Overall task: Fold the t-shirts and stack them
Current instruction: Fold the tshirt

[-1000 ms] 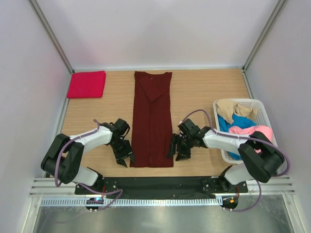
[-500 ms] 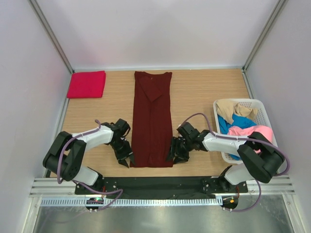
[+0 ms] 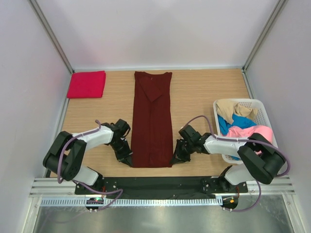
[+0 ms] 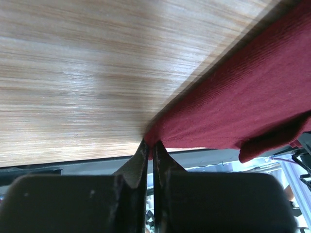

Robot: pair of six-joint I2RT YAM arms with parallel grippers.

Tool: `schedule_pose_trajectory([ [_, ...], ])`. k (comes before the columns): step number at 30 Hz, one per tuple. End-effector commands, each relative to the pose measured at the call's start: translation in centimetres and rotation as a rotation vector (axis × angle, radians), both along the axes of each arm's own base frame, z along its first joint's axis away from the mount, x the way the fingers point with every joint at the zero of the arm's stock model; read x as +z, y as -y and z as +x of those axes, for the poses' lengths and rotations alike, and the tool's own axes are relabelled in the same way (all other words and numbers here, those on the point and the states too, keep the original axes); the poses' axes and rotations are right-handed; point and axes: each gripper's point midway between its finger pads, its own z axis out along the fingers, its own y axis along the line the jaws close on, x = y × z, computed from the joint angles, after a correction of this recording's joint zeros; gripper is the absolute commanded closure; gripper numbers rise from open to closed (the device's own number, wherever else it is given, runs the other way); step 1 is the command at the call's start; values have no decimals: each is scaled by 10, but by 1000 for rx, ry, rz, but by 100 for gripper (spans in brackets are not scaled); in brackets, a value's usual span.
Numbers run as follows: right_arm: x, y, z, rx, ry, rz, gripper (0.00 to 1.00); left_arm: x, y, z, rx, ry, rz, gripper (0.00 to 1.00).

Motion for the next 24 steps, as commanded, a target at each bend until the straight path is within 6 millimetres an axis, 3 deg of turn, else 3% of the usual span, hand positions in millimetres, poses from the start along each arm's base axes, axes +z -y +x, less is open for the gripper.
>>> schedule_pose_trajectory([
  [1, -34, 42, -18, -4, -14, -197, 99, -19, -15, 9, -16, 90, 83, 100],
  [6, -38, 41, -19, 17, -10, -189, 99, -19, -17, 4, -8, 89, 80, 100],
  [11, -46, 59, -28, 12, -14, -242, 99, -21, -21, -2, -5, 81, 91, 100],
  [22, -50, 74, -33, 23, 7, -290, 99, -23, -22, -5, 8, 73, 92, 100],
  [24, -47, 78, -32, 41, 19, -311, 86, -22, -21, -5, 9, 75, 86, 100],
])
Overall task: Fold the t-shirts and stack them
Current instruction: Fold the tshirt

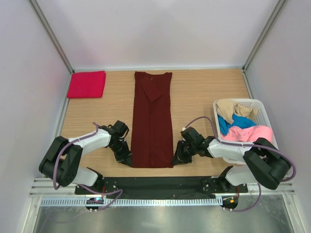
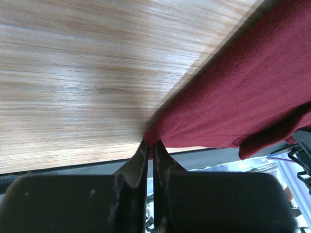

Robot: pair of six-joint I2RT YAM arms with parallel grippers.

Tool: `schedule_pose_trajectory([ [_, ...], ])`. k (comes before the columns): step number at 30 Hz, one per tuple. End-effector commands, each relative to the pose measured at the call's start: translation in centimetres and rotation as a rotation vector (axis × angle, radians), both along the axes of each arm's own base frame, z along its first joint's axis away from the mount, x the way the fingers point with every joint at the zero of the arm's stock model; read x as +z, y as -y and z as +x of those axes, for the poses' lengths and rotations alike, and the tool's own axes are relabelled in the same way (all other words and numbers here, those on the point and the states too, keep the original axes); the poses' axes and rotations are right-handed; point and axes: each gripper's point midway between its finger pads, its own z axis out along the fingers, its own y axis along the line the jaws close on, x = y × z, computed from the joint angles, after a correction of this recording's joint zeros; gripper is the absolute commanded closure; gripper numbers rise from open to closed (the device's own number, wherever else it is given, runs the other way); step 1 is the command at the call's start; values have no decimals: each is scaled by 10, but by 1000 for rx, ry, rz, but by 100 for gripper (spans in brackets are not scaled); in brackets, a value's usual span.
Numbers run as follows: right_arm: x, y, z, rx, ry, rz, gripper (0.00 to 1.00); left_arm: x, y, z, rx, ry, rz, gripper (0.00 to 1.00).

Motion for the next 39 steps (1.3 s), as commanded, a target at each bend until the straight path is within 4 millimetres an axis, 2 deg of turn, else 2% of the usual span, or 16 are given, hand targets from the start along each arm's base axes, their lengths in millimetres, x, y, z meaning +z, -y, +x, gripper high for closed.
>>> schedule_pose_trajectory([
  [1, -44, 73, -28, 20, -45, -352, 77, -22, -21, -4, -3, 21, 116, 100],
  [2, -43, 71, -29, 26, -45, -346, 68, -21, -21, -3, -1, 23, 113, 100],
  [5, -38, 64, -29, 25, -57, -303, 54, -22, -20, -3, -4, 23, 113, 100],
  [7, -37, 63, -29, 23, -58, -299, 53, -23, -21, -4, -8, 15, 115, 100],
  [10, -35, 63, -31, 15, -62, -290, 58, -23, -20, -4, -9, 13, 113, 100],
  [13, -39, 63, -35, 13, -76, -282, 71, -23, -21, -4, -5, 14, 114, 100],
  [17, -47, 70, -40, 13, -96, -315, 99, -22, -22, -6, 1, 11, 121, 100],
  [22, -47, 80, -39, 19, -77, -362, 99, -20, -23, -9, 22, 4, 124, 100],
  [28, -30, 65, -28, 32, -29, -296, 99, -12, -17, -8, 31, 10, 83, 100],
  [30, -9, 55, -14, 17, 38, -251, 99, 3, -11, 0, 34, 53, 57, 100],
  [31, -4, 60, -9, 9, 63, -281, 99, 10, -9, 5, 38, 75, 50, 100],
  [32, 13, 52, 6, 0, 110, -259, 99, 17, -8, 10, 38, 99, 48, 100],
  [34, 28, 55, 20, -9, 131, -264, 99, 43, -6, 31, 35, 181, 56, 100],
  [36, 49, 52, 46, -22, 171, -236, 99, 68, -2, 54, 26, 241, 74, 100],
  [37, 50, 54, 52, -25, 158, -246, 99, 75, 0, 63, 12, 260, 76, 100],
  [39, 66, 49, 74, -24, 181, -218, 99, 86, 4, 78, 10, 270, 69, 100],
])
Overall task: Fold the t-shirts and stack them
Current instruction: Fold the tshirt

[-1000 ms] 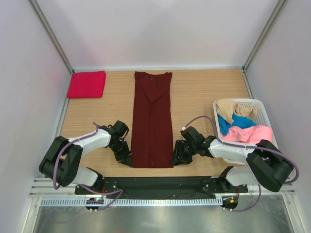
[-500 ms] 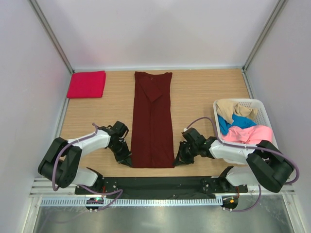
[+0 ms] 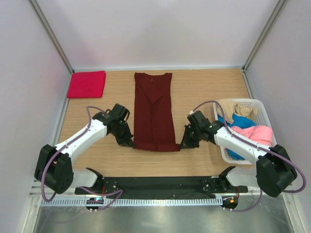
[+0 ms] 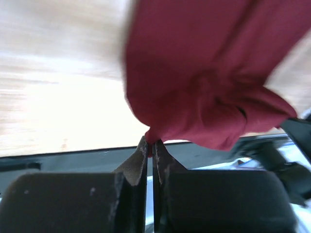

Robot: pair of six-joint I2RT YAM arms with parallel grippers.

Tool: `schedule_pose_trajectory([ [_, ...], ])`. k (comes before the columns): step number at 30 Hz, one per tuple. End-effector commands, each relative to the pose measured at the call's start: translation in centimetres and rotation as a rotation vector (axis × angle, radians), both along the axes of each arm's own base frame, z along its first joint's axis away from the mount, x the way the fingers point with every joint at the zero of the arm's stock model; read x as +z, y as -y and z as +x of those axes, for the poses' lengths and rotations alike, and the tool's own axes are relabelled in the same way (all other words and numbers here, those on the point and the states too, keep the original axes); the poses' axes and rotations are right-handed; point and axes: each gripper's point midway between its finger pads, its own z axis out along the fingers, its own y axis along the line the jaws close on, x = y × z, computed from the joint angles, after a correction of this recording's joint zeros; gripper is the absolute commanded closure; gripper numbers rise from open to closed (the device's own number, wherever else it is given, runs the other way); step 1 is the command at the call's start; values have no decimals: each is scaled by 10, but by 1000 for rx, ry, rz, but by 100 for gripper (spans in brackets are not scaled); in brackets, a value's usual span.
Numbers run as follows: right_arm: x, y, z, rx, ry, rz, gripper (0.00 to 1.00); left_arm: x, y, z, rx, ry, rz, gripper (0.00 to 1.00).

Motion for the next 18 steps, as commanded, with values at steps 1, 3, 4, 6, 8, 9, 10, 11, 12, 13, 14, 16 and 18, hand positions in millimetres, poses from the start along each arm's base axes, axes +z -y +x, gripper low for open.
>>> schedule_pose_trajectory([
  [1, 16, 17, 32, 31, 37, -66, 99, 24, -1, 34, -14, 49, 52, 100],
  [3, 24, 9, 55, 39, 35, -44, 99, 29, 5, 51, -27, 55, 45, 100],
  [4, 38, 5, 72, 51, 73, -28, 99, 30, 9, 66, -20, 47, 40, 100],
  [6, 34, 1, 89, 64, 57, -42, 99, 33, 13, 84, -28, 43, 21, 100],
  [8, 46, -3, 115, 72, 90, -41, 99, 37, 14, 113, -14, 53, 24, 100],
  [9, 38, -6, 122, 74, 60, -40, 99, 38, 14, 121, -22, 62, 25, 100],
  [10, 46, -9, 140, 65, 78, -23, 99, 30, 9, 131, -7, 27, 34, 100],
  [11, 46, -12, 146, 79, 80, -24, 99, 38, 12, 146, -6, 54, 20, 100],
  [12, 34, -14, 154, 84, 49, -34, 99, 38, 11, 155, -11, 56, 21, 100],
  [13, 44, -18, 167, 88, 70, -22, 99, 37, 6, 162, -3, 52, 22, 100],
  [14, 43, -19, 174, 86, 68, -21, 99, 26, 6, 167, -5, 18, 32, 100],
  [16, 40, -25, 191, 96, 55, -18, 99, 30, 6, 185, -6, 41, 16, 100],
  [18, 38, -27, 203, 92, 51, -18, 99, 25, 7, 198, -3, 25, 8, 100],
])
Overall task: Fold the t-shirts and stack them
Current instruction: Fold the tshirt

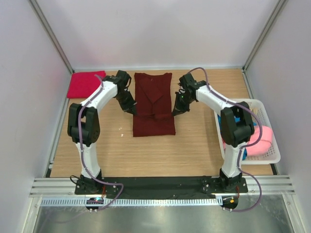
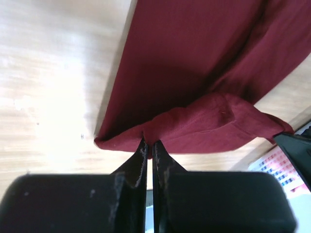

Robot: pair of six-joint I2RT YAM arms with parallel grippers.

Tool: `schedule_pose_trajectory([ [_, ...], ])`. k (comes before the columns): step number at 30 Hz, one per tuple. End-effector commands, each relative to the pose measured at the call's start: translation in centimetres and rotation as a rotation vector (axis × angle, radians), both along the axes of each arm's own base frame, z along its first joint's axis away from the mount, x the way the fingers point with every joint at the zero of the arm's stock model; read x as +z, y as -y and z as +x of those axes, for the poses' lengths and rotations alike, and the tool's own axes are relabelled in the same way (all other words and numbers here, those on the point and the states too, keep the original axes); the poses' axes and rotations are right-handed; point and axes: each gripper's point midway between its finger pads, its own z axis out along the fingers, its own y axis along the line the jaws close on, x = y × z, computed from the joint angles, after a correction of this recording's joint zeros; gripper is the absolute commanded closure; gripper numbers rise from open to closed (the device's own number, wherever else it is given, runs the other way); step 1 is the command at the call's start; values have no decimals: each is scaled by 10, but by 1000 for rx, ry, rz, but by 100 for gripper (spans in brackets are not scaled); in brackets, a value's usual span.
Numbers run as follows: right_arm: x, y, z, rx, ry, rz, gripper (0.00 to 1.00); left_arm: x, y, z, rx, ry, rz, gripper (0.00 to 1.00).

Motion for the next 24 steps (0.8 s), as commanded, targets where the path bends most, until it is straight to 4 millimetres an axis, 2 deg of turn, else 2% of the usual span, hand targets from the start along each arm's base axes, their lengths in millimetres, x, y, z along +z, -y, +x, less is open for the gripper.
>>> schedule_pose_trajectory([
  [1, 14, -7, 23, 39, 10, 22, 99, 4, -4, 15, -22, -14, -25, 100],
  [7, 19, -4, 53, 21, 19, 35, 99, 0, 1, 43, 2, -3, -85, 100],
  [10, 19, -4, 65, 13, 24, 55, 99, -7, 0, 50, -3, -14, -80, 100],
  [11, 13, -3, 67, 14, 11, 51, 99, -5, 0, 54, -1, -7, -83, 100],
  [21, -7, -6, 84, 38, 3, 95, 99, -20, -12, 63, 35, -32, -88, 100],
  [24, -7, -5, 90, 32, 9, 106, 99, -22, -12, 64, 36, -36, -92, 100],
])
